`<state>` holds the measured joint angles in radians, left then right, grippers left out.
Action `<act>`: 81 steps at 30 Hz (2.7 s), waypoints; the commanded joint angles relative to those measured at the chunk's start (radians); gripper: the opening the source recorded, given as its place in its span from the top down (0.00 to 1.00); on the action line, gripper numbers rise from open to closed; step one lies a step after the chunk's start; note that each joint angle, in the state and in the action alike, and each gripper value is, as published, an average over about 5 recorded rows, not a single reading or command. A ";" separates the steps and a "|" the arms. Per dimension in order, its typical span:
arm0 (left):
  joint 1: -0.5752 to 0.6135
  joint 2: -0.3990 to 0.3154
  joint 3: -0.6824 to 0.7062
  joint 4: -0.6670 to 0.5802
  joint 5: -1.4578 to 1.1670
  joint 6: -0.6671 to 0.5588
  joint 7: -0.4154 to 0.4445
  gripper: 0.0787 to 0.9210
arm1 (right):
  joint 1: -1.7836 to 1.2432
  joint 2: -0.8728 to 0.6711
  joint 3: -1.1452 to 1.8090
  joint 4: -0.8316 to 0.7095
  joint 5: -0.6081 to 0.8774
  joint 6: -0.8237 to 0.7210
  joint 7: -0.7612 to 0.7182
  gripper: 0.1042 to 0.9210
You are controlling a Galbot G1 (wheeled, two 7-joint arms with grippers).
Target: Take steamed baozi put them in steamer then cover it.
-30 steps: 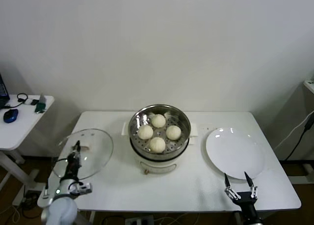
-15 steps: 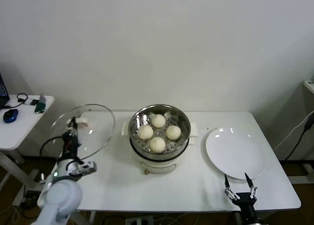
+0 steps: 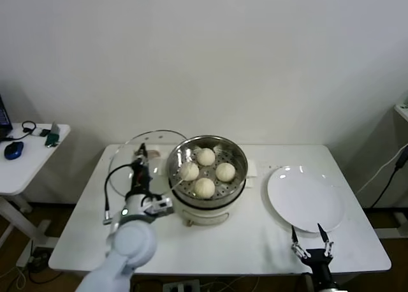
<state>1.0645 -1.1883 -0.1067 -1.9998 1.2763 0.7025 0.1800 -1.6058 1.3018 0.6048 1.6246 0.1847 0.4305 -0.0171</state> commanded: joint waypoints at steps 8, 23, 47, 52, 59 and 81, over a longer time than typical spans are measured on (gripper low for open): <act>-0.215 -0.235 0.283 0.170 0.178 0.083 0.091 0.94 | 0.012 0.002 0.008 -0.020 -0.001 0.009 0.003 0.12; -0.228 -0.323 0.319 0.296 0.204 0.083 0.056 0.94 | 0.009 0.001 0.019 -0.039 0.016 0.026 0.005 0.12; -0.177 -0.327 0.258 0.351 0.292 0.070 0.024 0.94 | 0.004 -0.001 0.025 -0.047 0.018 0.043 0.006 0.12; -0.169 -0.330 0.254 0.351 0.303 0.069 0.026 0.94 | 0.005 0.000 0.024 -0.051 0.018 0.046 0.006 0.12; -0.164 -0.335 0.250 0.364 0.302 0.064 0.020 0.94 | 0.007 0.002 0.023 -0.053 0.017 0.048 0.005 0.12; -0.179 -0.176 0.325 0.127 0.063 0.083 0.095 0.60 | 0.015 -0.023 0.014 -0.023 0.064 -0.012 0.010 0.12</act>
<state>0.8740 -1.4631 0.1877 -1.7185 1.4888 0.7375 0.2355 -1.5972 1.2905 0.6203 1.5908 0.2202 0.4508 -0.0086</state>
